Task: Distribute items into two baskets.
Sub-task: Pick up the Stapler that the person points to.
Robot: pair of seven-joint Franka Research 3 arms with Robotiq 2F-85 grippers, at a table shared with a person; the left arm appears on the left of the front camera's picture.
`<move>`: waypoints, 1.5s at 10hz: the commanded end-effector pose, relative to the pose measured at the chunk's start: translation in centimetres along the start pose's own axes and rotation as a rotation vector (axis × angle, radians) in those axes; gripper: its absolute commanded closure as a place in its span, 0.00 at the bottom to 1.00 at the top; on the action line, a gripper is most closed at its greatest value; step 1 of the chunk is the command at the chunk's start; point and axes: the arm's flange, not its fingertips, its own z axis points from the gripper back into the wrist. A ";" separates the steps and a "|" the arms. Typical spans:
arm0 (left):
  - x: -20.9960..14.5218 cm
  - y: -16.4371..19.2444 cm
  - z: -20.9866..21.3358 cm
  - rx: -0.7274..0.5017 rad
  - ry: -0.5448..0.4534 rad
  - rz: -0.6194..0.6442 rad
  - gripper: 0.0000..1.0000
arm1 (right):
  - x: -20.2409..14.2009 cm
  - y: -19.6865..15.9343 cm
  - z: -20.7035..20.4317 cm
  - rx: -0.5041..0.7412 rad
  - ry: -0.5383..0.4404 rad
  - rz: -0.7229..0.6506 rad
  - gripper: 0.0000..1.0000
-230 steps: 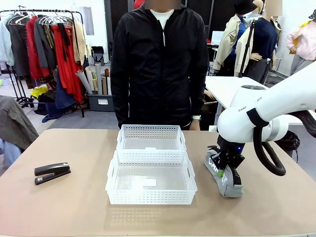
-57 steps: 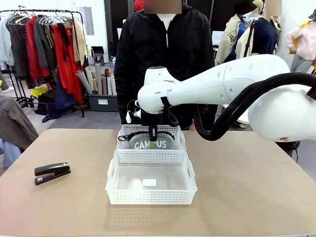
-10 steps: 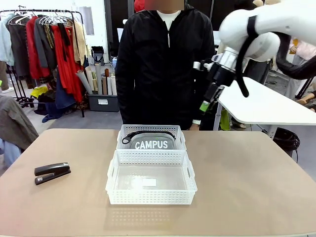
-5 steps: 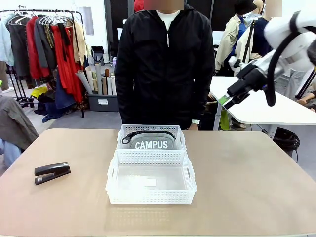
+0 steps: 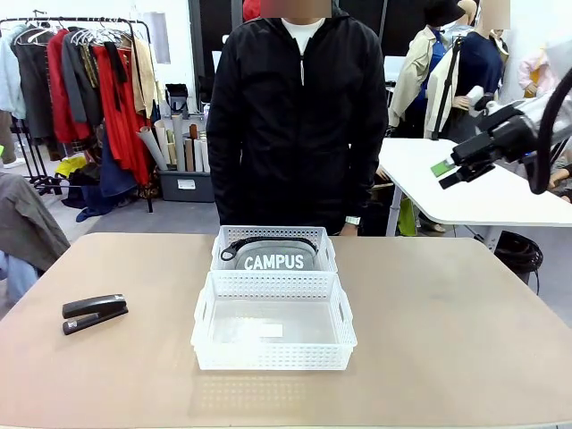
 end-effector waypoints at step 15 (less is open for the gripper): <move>-0.1 -0.2 0.2 -0.003 -0.003 -0.003 0.00 | -9.7 -6.9 5.3 0.177 -0.192 0.086 0.00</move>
